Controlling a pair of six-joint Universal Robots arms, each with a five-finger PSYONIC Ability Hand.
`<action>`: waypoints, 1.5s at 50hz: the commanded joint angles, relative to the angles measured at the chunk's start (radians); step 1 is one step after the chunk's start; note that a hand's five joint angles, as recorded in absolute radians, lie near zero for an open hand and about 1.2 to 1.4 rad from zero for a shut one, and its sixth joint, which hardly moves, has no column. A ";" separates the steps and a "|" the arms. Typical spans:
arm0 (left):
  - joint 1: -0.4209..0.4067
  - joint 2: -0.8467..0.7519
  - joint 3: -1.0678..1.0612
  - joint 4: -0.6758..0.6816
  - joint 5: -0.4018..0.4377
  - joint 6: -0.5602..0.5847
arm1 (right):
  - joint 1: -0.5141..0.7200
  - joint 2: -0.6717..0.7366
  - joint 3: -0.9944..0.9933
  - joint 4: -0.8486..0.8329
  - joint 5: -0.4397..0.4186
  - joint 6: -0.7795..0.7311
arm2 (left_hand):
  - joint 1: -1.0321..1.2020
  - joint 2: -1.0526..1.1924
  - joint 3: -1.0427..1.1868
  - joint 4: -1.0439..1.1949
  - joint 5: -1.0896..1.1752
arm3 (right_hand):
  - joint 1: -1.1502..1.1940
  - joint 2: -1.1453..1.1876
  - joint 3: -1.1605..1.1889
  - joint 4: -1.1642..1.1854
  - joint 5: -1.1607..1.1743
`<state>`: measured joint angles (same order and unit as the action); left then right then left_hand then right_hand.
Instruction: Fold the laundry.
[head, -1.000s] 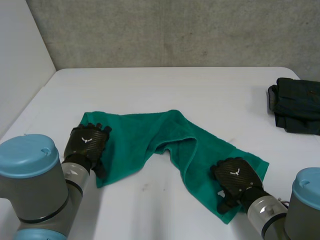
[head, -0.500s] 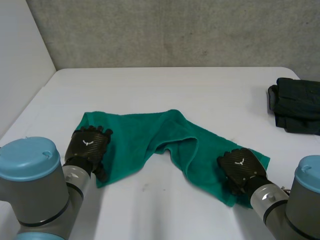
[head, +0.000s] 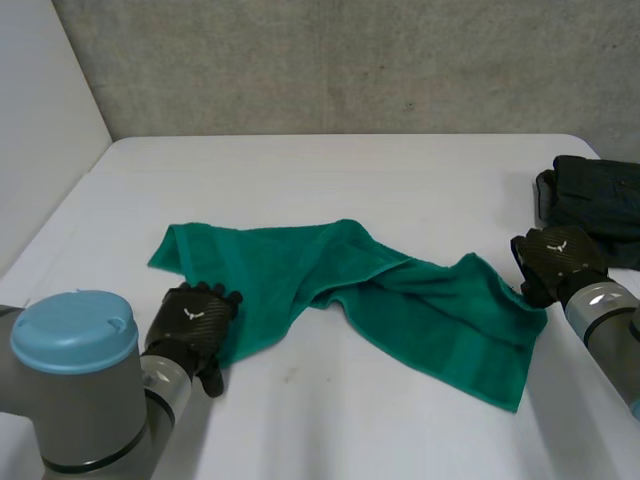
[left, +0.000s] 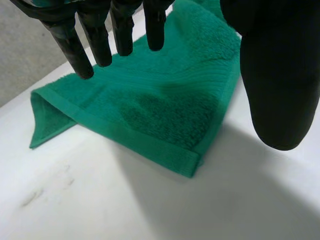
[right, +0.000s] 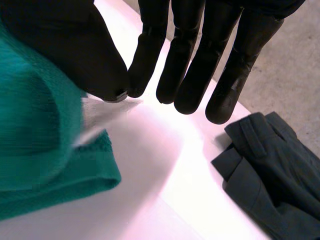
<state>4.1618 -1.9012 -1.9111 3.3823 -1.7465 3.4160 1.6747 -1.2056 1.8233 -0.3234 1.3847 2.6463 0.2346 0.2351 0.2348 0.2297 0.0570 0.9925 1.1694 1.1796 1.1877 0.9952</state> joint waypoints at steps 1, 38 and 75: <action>0.003 -0.067 0.047 0.003 0.007 0.000 | 0.005 0.015 0.005 0.007 -0.004 -0.002 | 0.134 0.134 0.134 0.139 0.137 | 0.404 0.227 0.217 0.209 0.227; 0.027 -0.243 0.288 0.032 0.001 0.138 | -0.007 0.005 0.017 0.009 -0.003 -0.002 | 1.162 1.161 1.161 1.167 1.165 | 0.404 0.227 0.217 0.209 0.227; 0.060 -0.024 0.233 0.017 0.002 0.124 | 0.022 -0.098 -0.098 0.360 -0.036 0.190 | 1.162 1.161 1.161 1.167 1.165 | -0.818 -0.995 -1.005 -1.013 -0.995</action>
<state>4.2222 -1.9275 -1.6795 3.3995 -1.7440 3.5400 1.6629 -1.3549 1.7219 0.0673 1.3422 2.7728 1.1691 1.1905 1.1873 1.1979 0.9238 0.1991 0.2147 0.2115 0.2275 0.0672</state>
